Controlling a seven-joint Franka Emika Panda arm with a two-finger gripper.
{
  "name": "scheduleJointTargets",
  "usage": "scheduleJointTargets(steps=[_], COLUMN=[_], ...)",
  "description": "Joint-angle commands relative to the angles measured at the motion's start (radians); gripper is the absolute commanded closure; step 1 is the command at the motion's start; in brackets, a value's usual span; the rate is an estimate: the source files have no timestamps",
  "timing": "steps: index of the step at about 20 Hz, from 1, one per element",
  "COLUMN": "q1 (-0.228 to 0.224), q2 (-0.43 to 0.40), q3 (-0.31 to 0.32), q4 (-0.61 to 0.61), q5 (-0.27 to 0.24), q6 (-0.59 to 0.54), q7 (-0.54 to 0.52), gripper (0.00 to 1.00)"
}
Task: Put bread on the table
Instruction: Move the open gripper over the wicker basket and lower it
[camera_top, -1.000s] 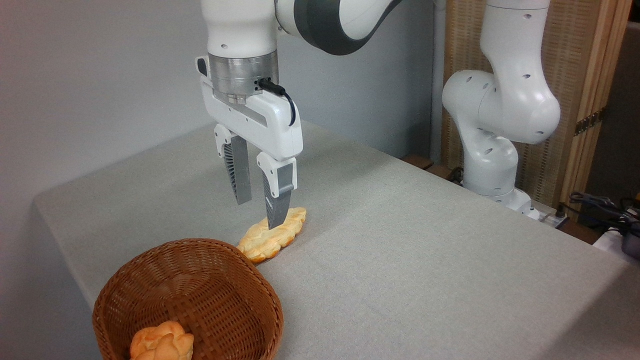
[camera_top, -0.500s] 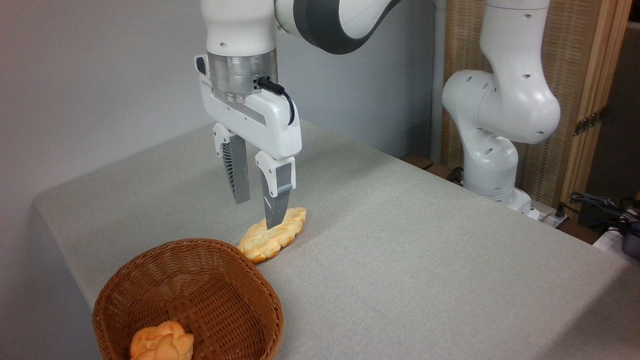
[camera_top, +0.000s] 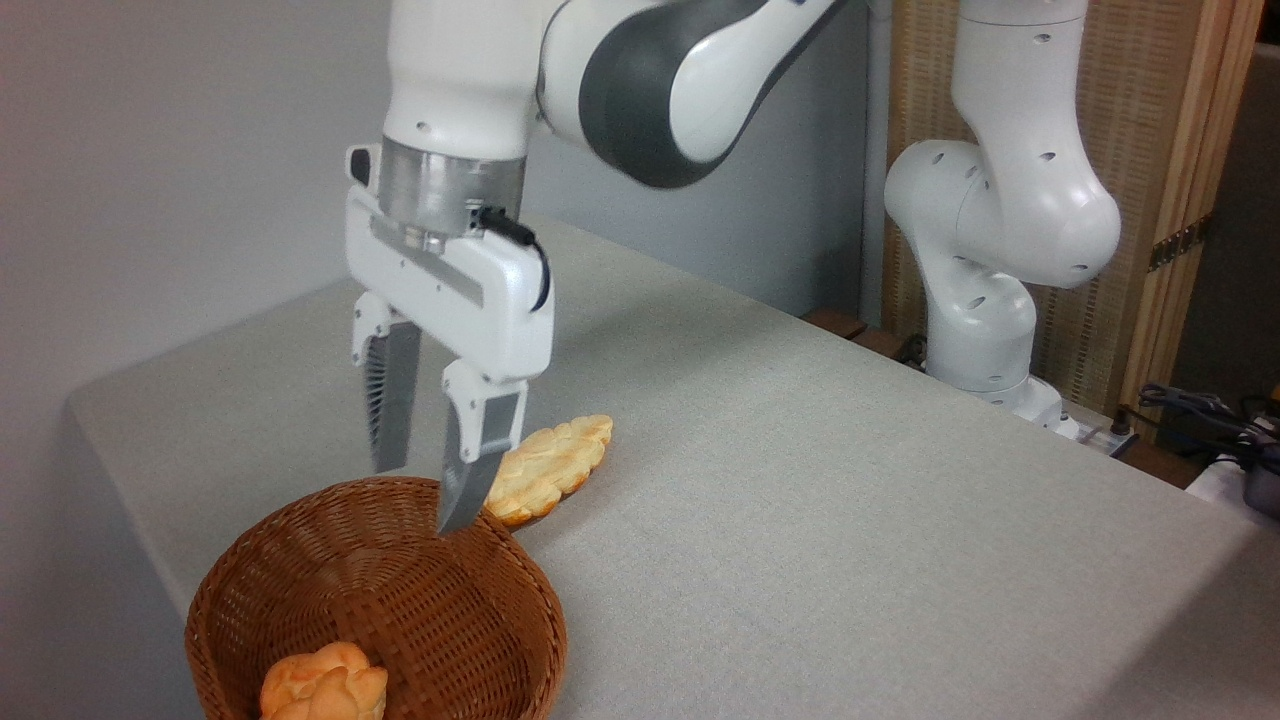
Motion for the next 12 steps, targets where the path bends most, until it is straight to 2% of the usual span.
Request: scheduleJointTargets(steps=[1, 5, 12], q1=[-0.005, -0.004, -0.002], q2=[0.068, 0.141, 0.255], q3=[0.008, 0.028, 0.03], q4=[0.021, 0.021, 0.021], q5=[-0.044, -0.096, -0.102], q6=[0.105, 0.232, 0.419], q7=[-0.002, -0.004, -0.002], gripper=[0.0, 0.0, 0.0])
